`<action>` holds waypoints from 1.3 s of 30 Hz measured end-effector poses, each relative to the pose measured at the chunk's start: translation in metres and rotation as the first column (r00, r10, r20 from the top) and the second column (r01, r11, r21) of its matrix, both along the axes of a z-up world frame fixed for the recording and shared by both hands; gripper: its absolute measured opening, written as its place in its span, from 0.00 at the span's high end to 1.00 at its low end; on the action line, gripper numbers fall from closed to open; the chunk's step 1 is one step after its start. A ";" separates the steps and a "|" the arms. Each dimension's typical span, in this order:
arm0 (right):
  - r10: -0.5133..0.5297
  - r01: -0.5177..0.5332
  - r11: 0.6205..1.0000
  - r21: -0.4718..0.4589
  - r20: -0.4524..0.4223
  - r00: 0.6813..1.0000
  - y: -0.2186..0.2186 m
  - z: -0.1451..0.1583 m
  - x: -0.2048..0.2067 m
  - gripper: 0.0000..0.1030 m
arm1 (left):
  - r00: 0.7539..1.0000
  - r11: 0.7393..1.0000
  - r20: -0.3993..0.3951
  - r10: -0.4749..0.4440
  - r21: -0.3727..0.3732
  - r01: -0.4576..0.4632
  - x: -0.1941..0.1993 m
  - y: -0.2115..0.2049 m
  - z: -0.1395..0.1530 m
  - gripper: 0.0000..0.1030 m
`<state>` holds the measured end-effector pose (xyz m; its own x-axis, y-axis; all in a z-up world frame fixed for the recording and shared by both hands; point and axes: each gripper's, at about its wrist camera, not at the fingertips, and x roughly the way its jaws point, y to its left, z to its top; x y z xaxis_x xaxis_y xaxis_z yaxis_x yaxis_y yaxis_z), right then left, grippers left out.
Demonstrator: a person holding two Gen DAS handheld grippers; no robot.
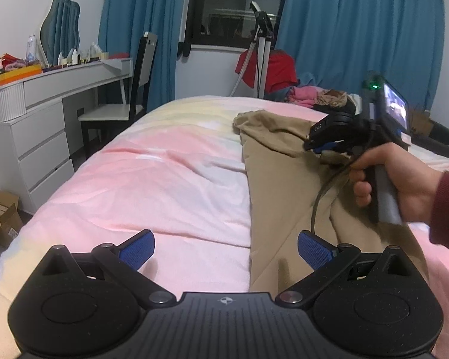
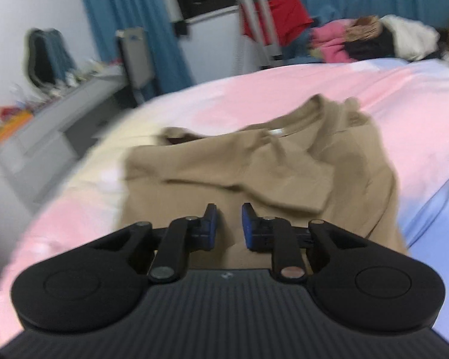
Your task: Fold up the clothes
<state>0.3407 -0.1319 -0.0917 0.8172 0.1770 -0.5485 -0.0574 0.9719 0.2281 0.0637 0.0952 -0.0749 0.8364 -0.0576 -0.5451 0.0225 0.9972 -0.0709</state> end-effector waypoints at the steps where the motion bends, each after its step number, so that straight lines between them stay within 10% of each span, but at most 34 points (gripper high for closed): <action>1: -0.051 0.051 0.998 -0.039 0.010 0.999 -0.002 0.000 0.002 0.84 | 1.000 1.000 -0.003 -0.003 -0.001 0.003 0.001 0.000 -0.001 0.00; 9: -0.218 0.238 0.968 -0.083 0.195 0.956 -0.041 0.021 -0.028 0.82 | 1.000 1.000 -0.011 -0.015 0.001 0.015 0.008 -0.001 -0.008 0.00; 25: -0.005 -0.023 0.993 0.113 0.242 0.970 -0.039 0.092 -0.284 0.80 | 0.996 0.998 0.049 -0.068 0.009 0.068 -0.028 -0.011 0.022 0.01; 34: -0.076 0.043 0.972 0.229 0.138 0.988 -0.065 0.067 -0.355 0.79 | 0.991 0.979 -0.132 0.015 -0.197 -0.041 -0.064 0.030 0.029 0.02; 39: -0.103 0.075 0.964 0.256 0.101 0.990 -0.070 0.060 -0.357 0.79 | 0.944 0.924 -0.321 0.082 -0.330 -0.192 -0.066 0.068 0.017 0.02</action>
<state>-0.0163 -0.2023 -0.0321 0.8896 0.2208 -0.3998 -0.0124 0.8867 0.4621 -0.0019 0.1635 -0.0578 0.6537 -0.1878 -0.7331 -0.1898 0.8971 -0.3990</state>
